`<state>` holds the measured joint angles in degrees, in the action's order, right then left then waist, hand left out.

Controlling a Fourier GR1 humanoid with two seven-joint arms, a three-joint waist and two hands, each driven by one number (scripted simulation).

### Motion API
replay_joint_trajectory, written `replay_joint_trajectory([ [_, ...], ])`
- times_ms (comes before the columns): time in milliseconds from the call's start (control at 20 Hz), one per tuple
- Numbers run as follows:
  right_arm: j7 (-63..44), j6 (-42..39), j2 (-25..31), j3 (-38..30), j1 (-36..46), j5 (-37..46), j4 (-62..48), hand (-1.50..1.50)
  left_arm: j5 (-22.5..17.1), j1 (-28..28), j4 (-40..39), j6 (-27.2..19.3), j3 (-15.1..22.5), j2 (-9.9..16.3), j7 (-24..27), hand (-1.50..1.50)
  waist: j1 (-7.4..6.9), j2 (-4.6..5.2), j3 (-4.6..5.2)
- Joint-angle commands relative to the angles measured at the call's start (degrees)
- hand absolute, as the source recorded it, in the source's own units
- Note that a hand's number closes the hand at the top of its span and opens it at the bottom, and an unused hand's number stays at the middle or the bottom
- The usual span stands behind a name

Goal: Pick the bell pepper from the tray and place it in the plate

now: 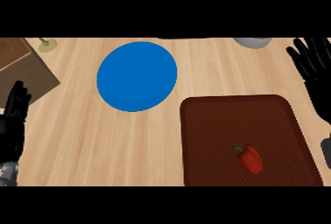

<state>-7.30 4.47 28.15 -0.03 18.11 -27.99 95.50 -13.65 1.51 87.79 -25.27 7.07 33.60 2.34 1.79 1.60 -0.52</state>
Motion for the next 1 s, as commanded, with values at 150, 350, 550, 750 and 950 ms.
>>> replay_joint_trajectory([
  [150, -0.98, 1.35, -9.04, 14.45, -6.11, 5.86, 7.39, -1.5, 1.73, 8.1, -2.9, 5.11, 4.74, -2.17, -3.2, 0.0, -0.56, -1.55, 0.54],
  [350, 1.87, -7.69, 10.21, 20.26, 3.16, 26.71, 8.45, 1.5, 1.09, 7.12, -2.49, 6.21, 7.02, -3.73, -3.36, 0.0, -0.8, -3.23, 2.67],
  [550, 8.38, 5.65, -4.06, 30.93, -17.43, 33.04, 4.47, -1.5, 0.25, 9.8, -3.3, 7.08, 7.86, -6.35, -4.76, 0.0, 0.51, -1.56, 0.42],
  [750, 19.56, 10.27, -3.87, 36.1, -23.09, 43.87, -1.1, -1.5, -0.07, 11.17, -4.98, 9.69, 6.79, -6.44, -5.09, 0.0, -0.97, -1.64, 0.49],
  [950, 22.07, 17.82, -1.01, 34.46, -24.93, 52.67, -0.61, -1.5, 3.07, 12.74, -4.68, 6.58, 9.17, -9.79, -6.82, 0.0, -0.9, -1.75, 0.5],
])
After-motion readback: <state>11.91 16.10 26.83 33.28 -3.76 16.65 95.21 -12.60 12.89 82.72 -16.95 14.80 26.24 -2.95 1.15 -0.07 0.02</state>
